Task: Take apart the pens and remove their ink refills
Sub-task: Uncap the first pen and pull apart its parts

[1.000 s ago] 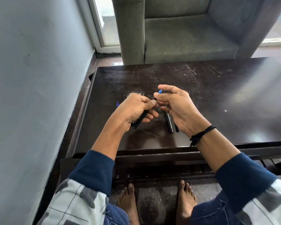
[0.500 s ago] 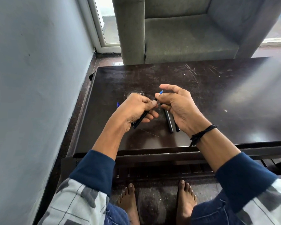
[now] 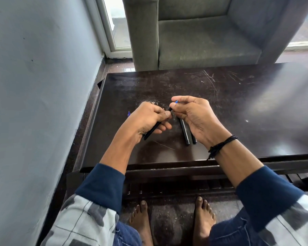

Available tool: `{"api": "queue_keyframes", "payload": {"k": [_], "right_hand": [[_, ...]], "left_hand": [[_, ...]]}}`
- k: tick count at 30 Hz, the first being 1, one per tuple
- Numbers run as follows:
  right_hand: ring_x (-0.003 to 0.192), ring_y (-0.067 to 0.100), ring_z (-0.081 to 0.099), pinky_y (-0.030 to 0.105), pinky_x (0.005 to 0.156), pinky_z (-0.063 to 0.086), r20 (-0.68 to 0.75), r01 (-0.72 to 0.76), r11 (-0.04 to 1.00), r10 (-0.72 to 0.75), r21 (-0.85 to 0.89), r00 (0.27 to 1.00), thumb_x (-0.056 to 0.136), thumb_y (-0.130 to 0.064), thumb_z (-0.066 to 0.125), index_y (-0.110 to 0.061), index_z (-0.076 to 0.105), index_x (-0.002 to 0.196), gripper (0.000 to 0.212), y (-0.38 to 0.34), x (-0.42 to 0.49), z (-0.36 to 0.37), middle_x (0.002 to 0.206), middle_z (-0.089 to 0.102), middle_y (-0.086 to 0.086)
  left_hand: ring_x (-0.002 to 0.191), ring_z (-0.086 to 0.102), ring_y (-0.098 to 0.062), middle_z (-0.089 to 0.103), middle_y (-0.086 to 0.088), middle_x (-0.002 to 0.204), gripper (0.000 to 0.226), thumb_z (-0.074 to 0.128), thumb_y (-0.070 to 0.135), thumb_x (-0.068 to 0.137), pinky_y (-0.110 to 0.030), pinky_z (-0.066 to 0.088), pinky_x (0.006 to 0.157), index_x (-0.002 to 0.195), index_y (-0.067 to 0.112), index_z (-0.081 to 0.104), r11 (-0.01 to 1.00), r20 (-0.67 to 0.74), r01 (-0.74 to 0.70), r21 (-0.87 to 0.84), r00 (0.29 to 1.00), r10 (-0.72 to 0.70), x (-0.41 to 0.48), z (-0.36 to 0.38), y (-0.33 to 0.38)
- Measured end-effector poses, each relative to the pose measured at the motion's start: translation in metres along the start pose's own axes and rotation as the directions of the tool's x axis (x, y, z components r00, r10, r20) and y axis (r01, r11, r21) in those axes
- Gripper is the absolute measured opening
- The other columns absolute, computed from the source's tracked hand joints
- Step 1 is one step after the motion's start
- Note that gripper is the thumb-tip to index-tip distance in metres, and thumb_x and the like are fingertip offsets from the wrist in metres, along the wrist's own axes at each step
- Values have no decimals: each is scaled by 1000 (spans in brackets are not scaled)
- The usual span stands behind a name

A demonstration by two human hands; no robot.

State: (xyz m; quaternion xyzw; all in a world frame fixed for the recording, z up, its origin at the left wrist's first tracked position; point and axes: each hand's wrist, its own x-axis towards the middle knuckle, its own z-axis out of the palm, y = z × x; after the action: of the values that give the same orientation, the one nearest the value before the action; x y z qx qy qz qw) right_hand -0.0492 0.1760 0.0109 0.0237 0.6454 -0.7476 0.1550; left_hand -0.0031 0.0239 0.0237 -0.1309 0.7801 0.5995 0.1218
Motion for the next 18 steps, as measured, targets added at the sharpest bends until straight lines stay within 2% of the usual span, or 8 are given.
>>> {"api": "queue_keyframes", "payload": {"k": [3, 5, 8, 11, 13, 16, 18], "right_hand": [[91, 19, 72, 28, 84, 59, 39, -11, 998, 8, 61, 999, 85, 9, 71, -3, 71, 106, 25, -4, -1, -1, 87, 73, 8], [89, 15, 72, 24, 80, 56, 51, -23, 997, 19, 75, 999, 85, 4, 74, -5, 69, 110, 27, -5, -1, -1, 92, 75, 8], [82, 11, 70, 24, 82, 56, 34, -3, 1000, 2, 27, 999, 84, -6, 80, -7, 71, 109, 27, -2, -1, 0, 81, 73, -1], [73, 9, 69, 23, 76, 56, 15, 26, 1000, -26, 5, 1000, 85, 2, 76, -4, 70, 107, 24, -1, 1, -2, 66, 68, -7], [70, 8, 69, 22, 73, 56, 12, 27, 999, -27, 18, 1000, 85, 6, 73, -3, 69, 108, 25, -1, 1, -2, 63, 66, -7], [71, 9, 70, 20, 70, 55, 3, 27, 998, -27, 50, 1000, 86, 9, 71, -2, 68, 110, 26, -1, 2, -1, 68, 67, -3], [75, 10, 70, 22, 73, 56, -20, 28, 997, -26, 65, 999, 86, 8, 71, -3, 69, 109, 25, -1, 3, -2, 76, 67, 0]], "left_hand": [[58, 64, -7, 75, -5, 71, 20, 61, 23, 101, -18, 55, 57, 93, 8, 72, 1000, -3, -9, 7, 1000, 9, 0, -1, -1], [58, 65, -6, 75, -5, 72, 20, 61, 22, 101, -18, 56, 58, 95, 7, 73, 1000, -5, -16, 13, 1000, 16, 0, -2, -1], [57, 64, -6, 75, -5, 72, 19, 61, 21, 100, -18, 55, 58, 97, 6, 73, 1000, -2, -21, 20, 1000, 21, 0, -2, -1], [56, 63, -6, 75, -5, 71, 17, 64, 21, 98, -17, 55, 56, 96, 6, 72, 999, 1, -28, 19, 1000, 28, 0, -1, -1], [55, 62, -5, 75, -5, 70, 15, 66, 20, 97, -17, 54, 56, 95, 7, 72, 999, 2, -33, 16, 999, 33, 1, -1, -2], [58, 64, -5, 75, -3, 72, 7, 67, 14, 96, -18, 56, 59, 95, 10, 72, 999, 20, -36, 7, 999, 35, 2, -4, -2], [60, 64, -4, 76, -3, 74, 6, 67, 8, 95, -18, 57, 61, 96, 12, 72, 999, 36, -35, -3, 999, 35, 1, -7, -2]]}}
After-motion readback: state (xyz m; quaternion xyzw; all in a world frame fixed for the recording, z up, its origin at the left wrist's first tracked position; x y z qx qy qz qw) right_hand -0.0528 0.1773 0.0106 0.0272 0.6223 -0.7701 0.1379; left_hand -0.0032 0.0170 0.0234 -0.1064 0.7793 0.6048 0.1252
